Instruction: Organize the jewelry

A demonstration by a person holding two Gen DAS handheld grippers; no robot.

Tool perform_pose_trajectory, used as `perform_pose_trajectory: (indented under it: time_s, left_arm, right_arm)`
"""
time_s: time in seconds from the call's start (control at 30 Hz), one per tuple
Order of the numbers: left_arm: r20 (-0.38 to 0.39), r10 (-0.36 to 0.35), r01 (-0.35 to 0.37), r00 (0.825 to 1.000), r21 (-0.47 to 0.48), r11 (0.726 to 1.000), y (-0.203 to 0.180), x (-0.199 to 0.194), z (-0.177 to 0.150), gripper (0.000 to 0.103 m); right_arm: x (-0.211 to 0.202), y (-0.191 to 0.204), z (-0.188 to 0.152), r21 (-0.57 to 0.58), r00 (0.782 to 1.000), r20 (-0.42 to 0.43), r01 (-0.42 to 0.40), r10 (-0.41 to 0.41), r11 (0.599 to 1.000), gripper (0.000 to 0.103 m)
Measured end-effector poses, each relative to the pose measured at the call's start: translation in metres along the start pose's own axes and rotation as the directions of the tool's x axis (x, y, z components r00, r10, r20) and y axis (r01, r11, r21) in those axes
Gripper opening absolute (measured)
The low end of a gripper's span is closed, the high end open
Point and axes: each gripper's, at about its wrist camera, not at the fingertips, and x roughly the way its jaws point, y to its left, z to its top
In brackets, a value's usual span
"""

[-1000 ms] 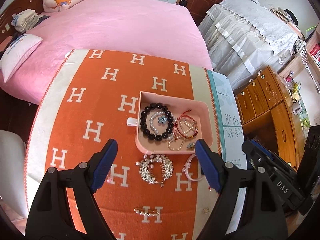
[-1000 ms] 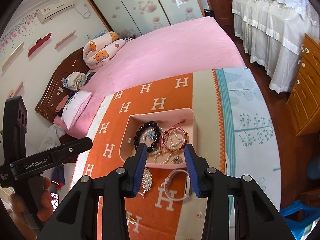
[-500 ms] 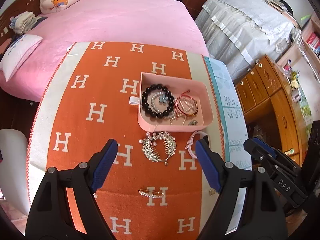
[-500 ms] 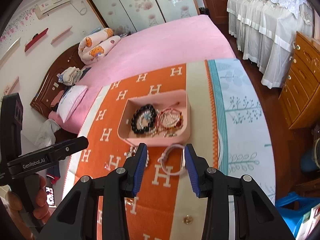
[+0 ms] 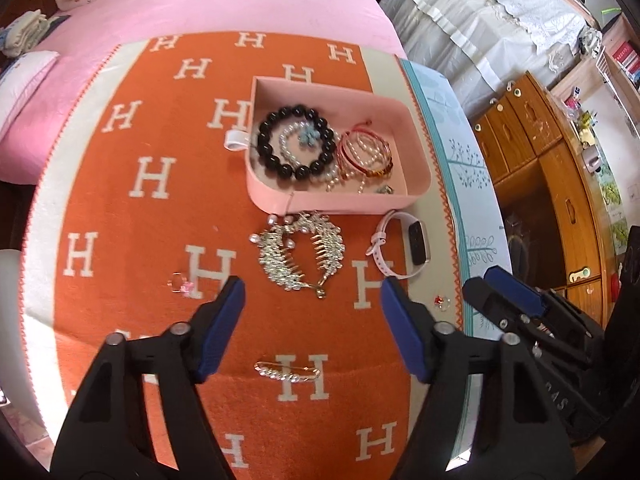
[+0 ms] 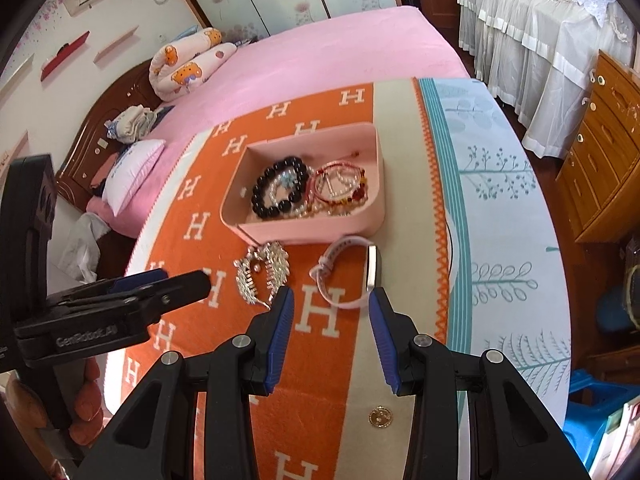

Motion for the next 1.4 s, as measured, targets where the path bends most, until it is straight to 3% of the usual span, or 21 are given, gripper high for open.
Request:
perform_pose_trajectory:
  time_s: [0.3,0.57,0.73,0.97,1.4]
  left_arm:
    - [-0.053,0.001,-0.001,0.999,0.002,1.000,-0.018,0.047,0.016,0.043]
    - [-0.105,0.076,-0.081,0.992,-0.044,0.996,-0.023,0.088,0.030,0.039]
    - [-0.146,0.095,-0.107,0.985,-0.074,0.991,-0.022,0.107,0.033,0.030]
    - [-0.119,0.160,-0.166,0.980,-0.042,0.985,-0.034,0.113,0.035,0.025]
    - [-0.088,0.130,-0.141,0.988,-0.141,0.980,0.009,0.079,0.009,0.024]
  right_arm:
    - [0.018,-0.012,-0.006,-0.020,0.999,-0.030,0.013,-0.014,1.000,0.039]
    - [0.033,-0.022,-0.004,-0.016,0.998,-0.059,-0.003,0.002,1.000,0.039]
    - [0.043,-0.026,0.000,-0.022,0.997,-0.080,-0.019,0.017,1.000,0.039]
    - [0.054,-0.020,0.004,-0.049,0.994,-0.098,-0.043,0.038,0.998,0.039]
    - [0.083,0.005,0.023,-0.082,0.987,-0.140,-0.096,0.084,0.992,0.039]
